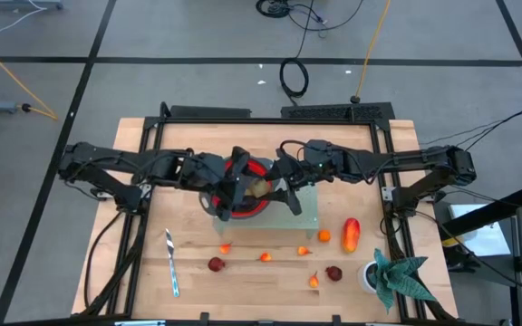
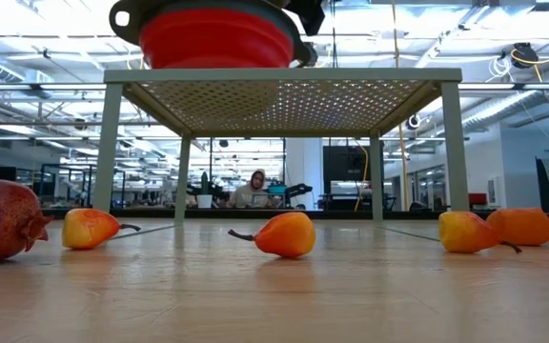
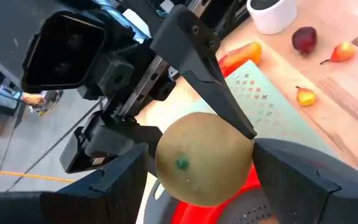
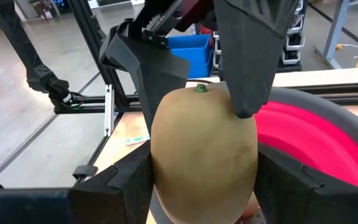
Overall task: Pick & Place Fruit
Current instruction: Put the kiwi fruit into the strainer
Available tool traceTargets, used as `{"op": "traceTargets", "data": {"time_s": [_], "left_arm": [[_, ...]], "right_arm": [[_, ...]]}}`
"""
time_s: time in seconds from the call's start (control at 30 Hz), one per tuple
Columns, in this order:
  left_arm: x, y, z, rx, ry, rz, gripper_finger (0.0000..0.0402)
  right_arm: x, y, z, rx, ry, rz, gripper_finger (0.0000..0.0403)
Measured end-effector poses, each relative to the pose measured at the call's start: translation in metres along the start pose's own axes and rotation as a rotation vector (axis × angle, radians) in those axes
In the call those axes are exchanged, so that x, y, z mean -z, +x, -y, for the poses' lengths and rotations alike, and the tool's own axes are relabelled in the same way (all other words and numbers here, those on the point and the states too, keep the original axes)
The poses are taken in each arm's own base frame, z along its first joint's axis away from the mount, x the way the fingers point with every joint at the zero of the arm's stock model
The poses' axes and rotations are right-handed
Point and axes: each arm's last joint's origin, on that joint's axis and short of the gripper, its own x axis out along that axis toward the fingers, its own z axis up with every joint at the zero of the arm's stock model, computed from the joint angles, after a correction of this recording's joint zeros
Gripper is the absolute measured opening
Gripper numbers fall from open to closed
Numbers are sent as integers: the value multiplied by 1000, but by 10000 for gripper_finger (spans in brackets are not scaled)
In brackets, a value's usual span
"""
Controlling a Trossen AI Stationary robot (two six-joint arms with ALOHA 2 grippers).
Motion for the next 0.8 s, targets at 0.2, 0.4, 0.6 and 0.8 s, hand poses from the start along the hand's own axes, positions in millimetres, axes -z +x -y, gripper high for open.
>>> {"op": "traceTargets", "data": {"time_s": [0.2, 0.4, 0.6, 0.8], "left_arm": [[0, 5, 1, 38, 55, 25, 285], [2, 12, 3, 51, 102, 11, 285], [2, 11, 2, 48, 106, 9, 284], [2, 10, 2, 51, 107, 6, 244]], "right_arm": [[1, 0, 0, -9, 1, -8, 223], [1, 0, 0, -9, 3, -11, 218], [1, 0, 0, -6, 3, -11, 223], [1, 0, 0, -6, 4, -11, 221]]}}
